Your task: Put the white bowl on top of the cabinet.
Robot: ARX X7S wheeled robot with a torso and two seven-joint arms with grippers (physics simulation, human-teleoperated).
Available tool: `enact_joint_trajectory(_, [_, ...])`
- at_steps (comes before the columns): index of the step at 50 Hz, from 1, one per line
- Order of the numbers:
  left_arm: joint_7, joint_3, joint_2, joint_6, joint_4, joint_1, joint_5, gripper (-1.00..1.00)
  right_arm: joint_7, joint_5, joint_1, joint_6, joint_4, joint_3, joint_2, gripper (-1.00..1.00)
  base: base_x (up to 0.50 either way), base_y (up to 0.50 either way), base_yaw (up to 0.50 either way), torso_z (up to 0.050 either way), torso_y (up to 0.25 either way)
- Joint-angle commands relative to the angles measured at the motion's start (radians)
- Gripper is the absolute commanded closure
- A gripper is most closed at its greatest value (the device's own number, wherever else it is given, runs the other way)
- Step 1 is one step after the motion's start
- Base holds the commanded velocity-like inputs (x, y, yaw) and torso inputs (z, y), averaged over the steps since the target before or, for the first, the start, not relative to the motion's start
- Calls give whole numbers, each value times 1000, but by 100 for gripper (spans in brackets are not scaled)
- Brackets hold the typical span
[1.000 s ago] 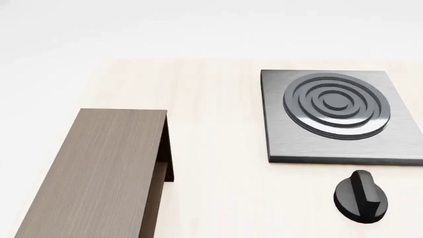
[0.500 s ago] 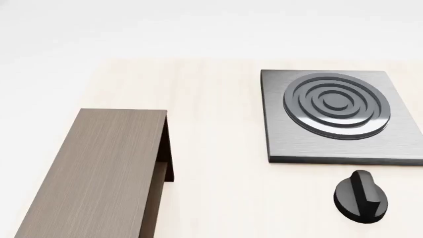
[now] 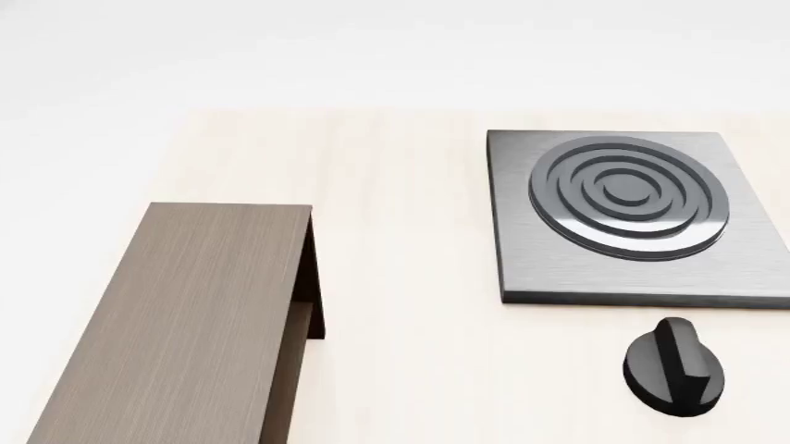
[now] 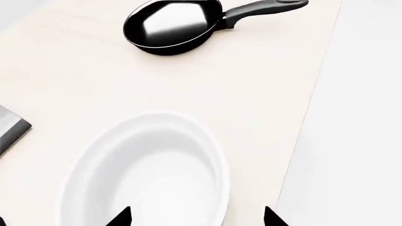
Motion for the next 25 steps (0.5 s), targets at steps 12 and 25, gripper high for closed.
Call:
enact_joint_trajectory(12, [-10, 6, -5, -5, 0, -3, 7, -100, -53, -63, 26, -36, 124, -33, -20, -100, 0, 0, 0, 0, 0])
enact_joint_trajectory(25, [-10, 6, -7, -3, -5, -4, 7, -100, -93, -100, 80, -48, 229, -91, -28, -100, 0, 0, 0, 0, 0])
